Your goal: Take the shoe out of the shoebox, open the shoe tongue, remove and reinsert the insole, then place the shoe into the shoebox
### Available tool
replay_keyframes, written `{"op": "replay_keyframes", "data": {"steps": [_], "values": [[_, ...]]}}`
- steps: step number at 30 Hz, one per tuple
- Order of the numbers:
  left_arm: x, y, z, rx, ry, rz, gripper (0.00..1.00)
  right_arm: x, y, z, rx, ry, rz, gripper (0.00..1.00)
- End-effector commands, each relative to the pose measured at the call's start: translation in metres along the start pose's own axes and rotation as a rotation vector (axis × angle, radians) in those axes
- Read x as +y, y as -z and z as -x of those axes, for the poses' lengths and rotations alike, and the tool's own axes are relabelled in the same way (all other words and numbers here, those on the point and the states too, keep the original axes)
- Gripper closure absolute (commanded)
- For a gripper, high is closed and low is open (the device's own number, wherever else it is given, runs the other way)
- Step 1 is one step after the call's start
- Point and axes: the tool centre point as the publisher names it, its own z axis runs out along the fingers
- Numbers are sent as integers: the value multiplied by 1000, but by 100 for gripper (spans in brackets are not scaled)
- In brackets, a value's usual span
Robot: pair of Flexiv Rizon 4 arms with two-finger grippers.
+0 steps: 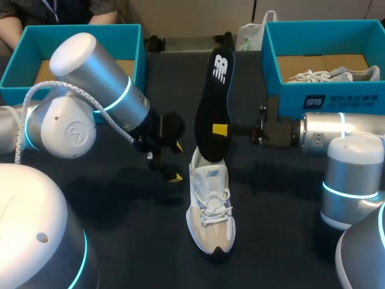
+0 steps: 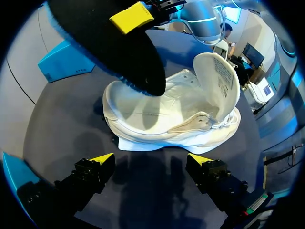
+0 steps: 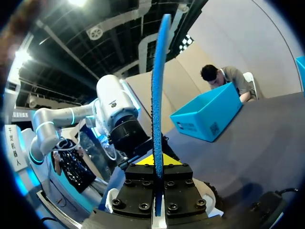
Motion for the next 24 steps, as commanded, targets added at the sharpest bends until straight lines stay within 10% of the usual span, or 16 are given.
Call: {"op": "replay_keyframes", "data": {"steps": [1, 24], "values": [[0, -3, -1, 2, 3, 3, 0, -1, -15, 11, 25, -1, -6, 100], [0, -3, -1, 2, 3, 3, 0, -12, -22, 18, 73, -2, -17, 100]]}}
